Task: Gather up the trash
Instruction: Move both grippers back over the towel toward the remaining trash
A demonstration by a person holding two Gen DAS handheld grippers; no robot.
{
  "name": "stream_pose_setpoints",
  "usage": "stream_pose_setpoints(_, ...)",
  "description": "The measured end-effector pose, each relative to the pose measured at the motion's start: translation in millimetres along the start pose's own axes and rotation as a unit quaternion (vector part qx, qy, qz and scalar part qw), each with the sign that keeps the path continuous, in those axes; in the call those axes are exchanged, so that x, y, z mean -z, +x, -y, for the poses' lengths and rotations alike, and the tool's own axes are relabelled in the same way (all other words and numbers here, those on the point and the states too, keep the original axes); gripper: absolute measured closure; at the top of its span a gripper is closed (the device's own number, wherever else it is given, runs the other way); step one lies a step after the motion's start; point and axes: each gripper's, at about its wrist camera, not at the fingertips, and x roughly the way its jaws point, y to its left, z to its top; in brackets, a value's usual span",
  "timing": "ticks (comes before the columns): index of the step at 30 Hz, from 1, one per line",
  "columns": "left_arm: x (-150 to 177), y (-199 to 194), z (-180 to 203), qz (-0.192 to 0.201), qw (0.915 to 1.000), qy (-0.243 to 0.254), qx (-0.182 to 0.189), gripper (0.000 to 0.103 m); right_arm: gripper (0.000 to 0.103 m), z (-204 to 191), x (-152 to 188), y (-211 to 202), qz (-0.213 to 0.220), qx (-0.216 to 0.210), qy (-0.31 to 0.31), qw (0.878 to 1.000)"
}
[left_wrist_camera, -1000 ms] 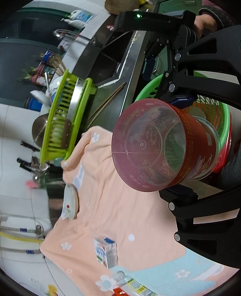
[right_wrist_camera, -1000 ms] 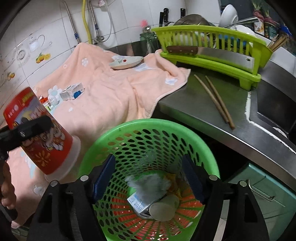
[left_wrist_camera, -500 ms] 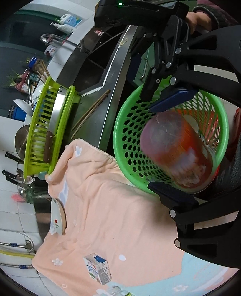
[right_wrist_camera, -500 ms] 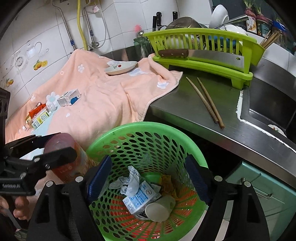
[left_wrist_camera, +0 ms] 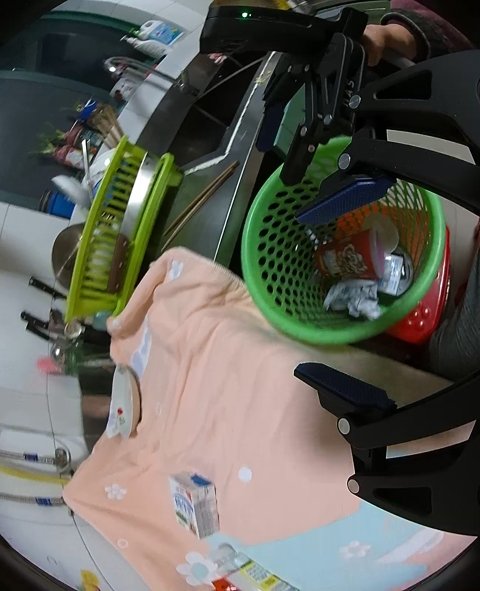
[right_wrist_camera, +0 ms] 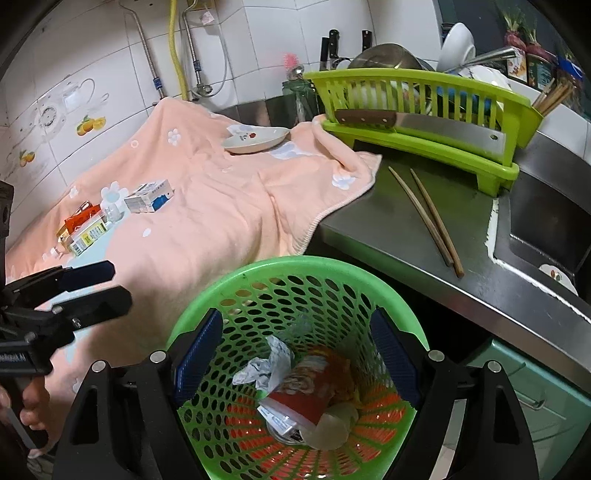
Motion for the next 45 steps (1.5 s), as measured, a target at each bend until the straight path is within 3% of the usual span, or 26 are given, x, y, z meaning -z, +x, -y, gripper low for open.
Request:
stream_pose_setpoints(9,-3.4,-28.3,-63.7,0.021,0.9975,-0.029,-0.060,0.027,0.023,-31.3,-21.1,17.6,-0.007,-0.026,-0.034,0.999)
stream_pose_setpoints(17,-2.7,-51.3,-146.0,0.027,0.9893,-0.062,-0.130,0.027,0.020,-79.9,-54.9,53.6,-0.027,-0.073,-0.087,0.993)
stream_pose_setpoints(26,-8.4,-57.1,-241.8,0.016,0.9799,-0.078,-0.183,0.029,0.017,-160.9,-105.5,111.8,-0.047,-0.128,-0.180,0.974)
stream_pose_setpoints(35,-23.9,-47.9,-322.3,-0.007,0.9784,-0.070,-0.195,0.029,0.015,-245.5,-150.6,182.6,-0.068,-0.163,-0.282,0.943)
stream_pose_setpoints(45,-40.0,-28.2,-354.2,-0.030,0.9835,-0.023,-0.177,0.029,0.013,-303.8,-175.0,254.1,-0.099,-0.171,-0.351,0.915)
